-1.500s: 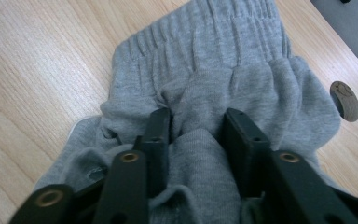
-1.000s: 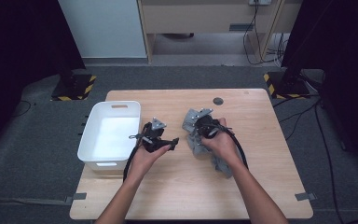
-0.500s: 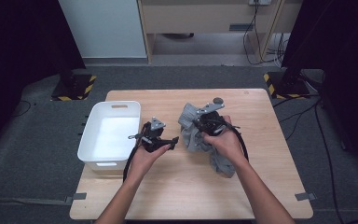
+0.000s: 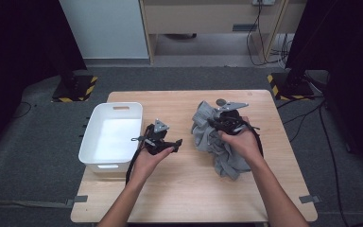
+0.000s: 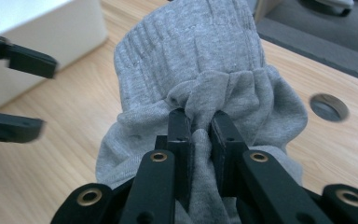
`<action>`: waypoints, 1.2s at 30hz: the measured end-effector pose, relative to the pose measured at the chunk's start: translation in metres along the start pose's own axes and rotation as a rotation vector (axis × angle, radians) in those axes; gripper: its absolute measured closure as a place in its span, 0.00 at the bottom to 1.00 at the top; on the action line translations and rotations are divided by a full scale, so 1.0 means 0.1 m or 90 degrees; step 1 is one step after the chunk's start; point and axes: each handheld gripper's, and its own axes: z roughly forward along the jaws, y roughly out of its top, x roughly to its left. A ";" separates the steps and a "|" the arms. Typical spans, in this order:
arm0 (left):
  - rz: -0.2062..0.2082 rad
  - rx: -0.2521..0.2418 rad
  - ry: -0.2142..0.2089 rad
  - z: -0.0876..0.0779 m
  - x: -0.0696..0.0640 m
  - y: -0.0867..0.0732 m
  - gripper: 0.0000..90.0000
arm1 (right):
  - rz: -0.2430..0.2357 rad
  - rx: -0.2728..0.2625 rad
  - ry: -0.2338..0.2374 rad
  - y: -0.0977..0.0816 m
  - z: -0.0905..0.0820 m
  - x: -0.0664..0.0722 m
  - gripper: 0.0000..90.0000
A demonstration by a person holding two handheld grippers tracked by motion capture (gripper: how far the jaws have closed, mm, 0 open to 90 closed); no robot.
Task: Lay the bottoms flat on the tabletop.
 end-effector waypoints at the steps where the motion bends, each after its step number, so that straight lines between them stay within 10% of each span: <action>1: 0.000 0.000 0.000 0.00 0.00 0.00 0.20 | 0.009 0.002 -0.004 -0.03 0.00 -0.05 0.89; 18: 0.006 0.011 -0.003 0.05 -0.03 -0.03 0.20 | 0.058 0.134 -0.129 -0.57 0.08 -0.68 0.87; 36: 0.004 0.014 -0.002 0.06 -0.02 -0.05 0.21 | 0.035 0.152 -0.078 -0.57 0.37 -0.32 0.89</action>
